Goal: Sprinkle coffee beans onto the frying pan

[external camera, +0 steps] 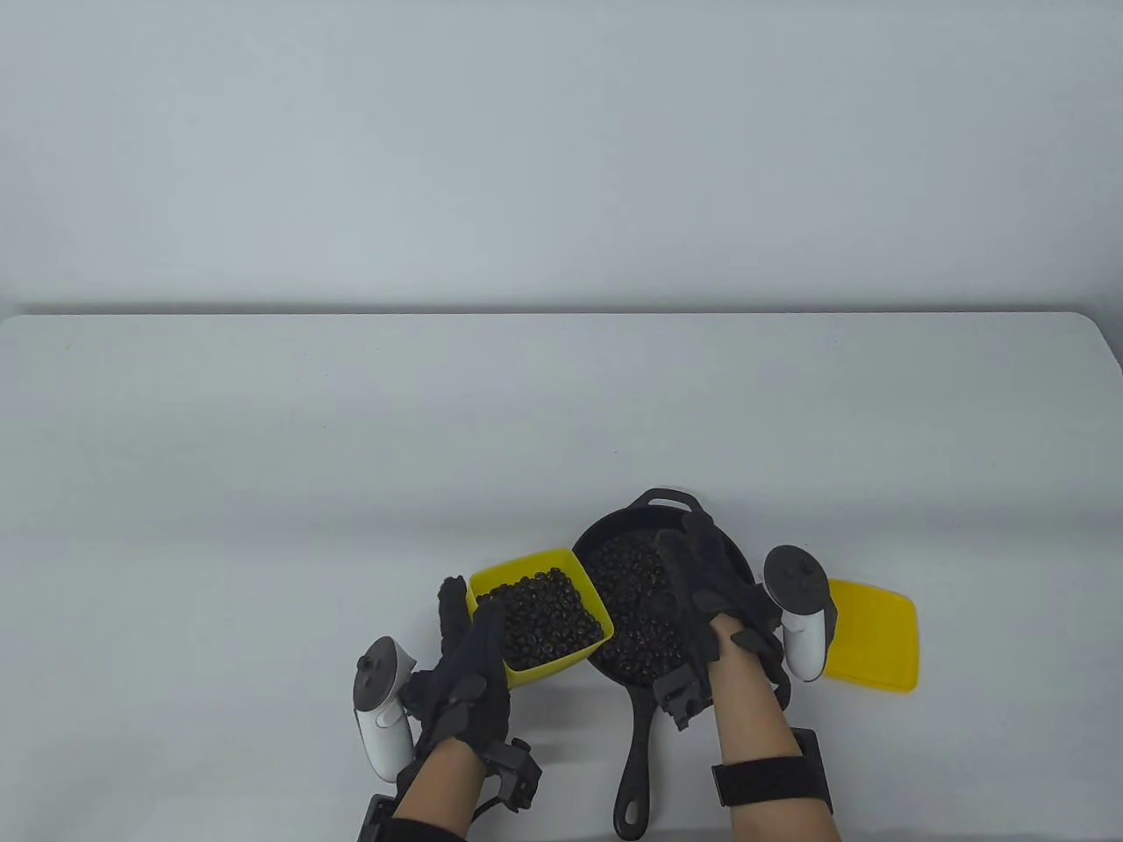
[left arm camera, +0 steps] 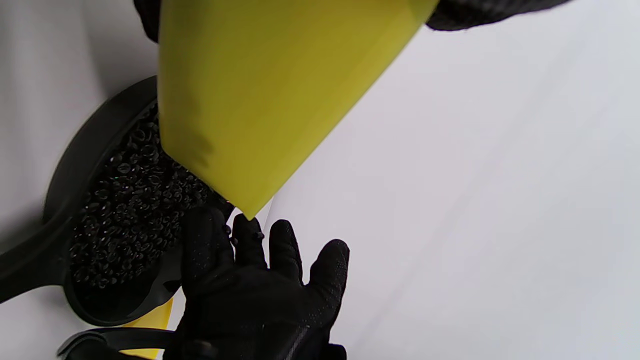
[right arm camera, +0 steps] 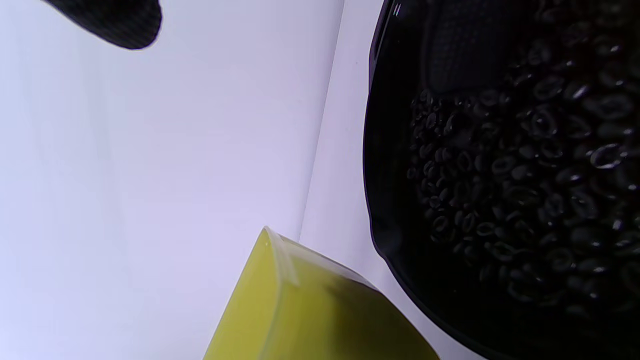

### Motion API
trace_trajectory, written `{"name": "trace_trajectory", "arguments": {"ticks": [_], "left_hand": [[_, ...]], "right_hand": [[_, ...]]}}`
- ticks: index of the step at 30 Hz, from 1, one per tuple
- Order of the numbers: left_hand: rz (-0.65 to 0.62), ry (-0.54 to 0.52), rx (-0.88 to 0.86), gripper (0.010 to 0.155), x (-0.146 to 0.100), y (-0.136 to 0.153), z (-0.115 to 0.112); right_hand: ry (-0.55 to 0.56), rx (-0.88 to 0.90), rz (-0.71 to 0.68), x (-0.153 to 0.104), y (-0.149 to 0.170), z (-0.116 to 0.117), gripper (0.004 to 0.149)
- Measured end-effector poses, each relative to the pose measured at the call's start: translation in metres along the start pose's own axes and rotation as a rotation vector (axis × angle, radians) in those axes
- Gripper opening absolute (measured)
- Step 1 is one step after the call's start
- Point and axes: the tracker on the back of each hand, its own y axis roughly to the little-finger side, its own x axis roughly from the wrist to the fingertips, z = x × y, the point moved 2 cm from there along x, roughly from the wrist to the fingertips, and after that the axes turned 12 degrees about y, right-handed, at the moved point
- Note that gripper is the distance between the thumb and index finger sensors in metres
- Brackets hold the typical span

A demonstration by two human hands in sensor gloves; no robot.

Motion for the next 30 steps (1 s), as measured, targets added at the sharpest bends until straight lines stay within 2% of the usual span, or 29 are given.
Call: {"name": "trace_trajectory", "arguments": {"ticks": [4,6,10,12,15,20,23,24,26,28,30], "left_hand": [[0.000,0.004,0.005,0.082,0.001,0.001,0.000],[0.006,0.004,0.010,0.082,0.001,0.002,0.000],[0.017,0.018,0.012,0.082,0.002,0.003,-0.002],[0.024,0.035,0.015,0.082,0.003,0.004,-0.006],[0.032,0.069,0.035,0.082,0.003,0.004,-0.013],[0.034,0.111,0.093,0.082,0.003,0.002,-0.026],[0.022,0.104,0.102,0.082,0.004,0.000,-0.032],[0.020,0.111,0.102,0.082,0.003,-0.001,-0.034],[0.023,0.115,0.114,0.082,0.003,-0.001,-0.035],[0.027,0.122,0.071,0.082,0.002,0.000,-0.034],[0.029,0.118,0.075,0.082,0.002,0.000,-0.031]], "right_hand": [[-0.005,-0.131,0.017,-0.005,-0.001,-0.005,0.092],[-0.002,-0.302,-0.023,-0.008,-0.013,-0.005,0.090],[0.081,-0.431,-0.236,-0.022,-0.054,0.006,0.069],[0.002,-0.396,-0.368,-0.031,-0.075,0.021,0.061],[-0.142,-0.349,-0.413,-0.041,-0.088,0.049,0.052],[-0.371,-0.553,-0.326,-0.041,-0.073,0.079,0.071],[-0.441,-0.610,-0.314,-0.041,-0.064,0.093,0.082],[-0.445,-0.636,-0.328,-0.043,-0.063,0.097,0.080],[-0.421,-0.612,-0.380,-0.045,-0.067,0.104,0.068],[-0.445,-0.544,-0.370,-0.047,-0.070,0.112,0.053],[-0.401,-0.537,-0.363,-0.046,-0.070,0.113,0.043]]}}
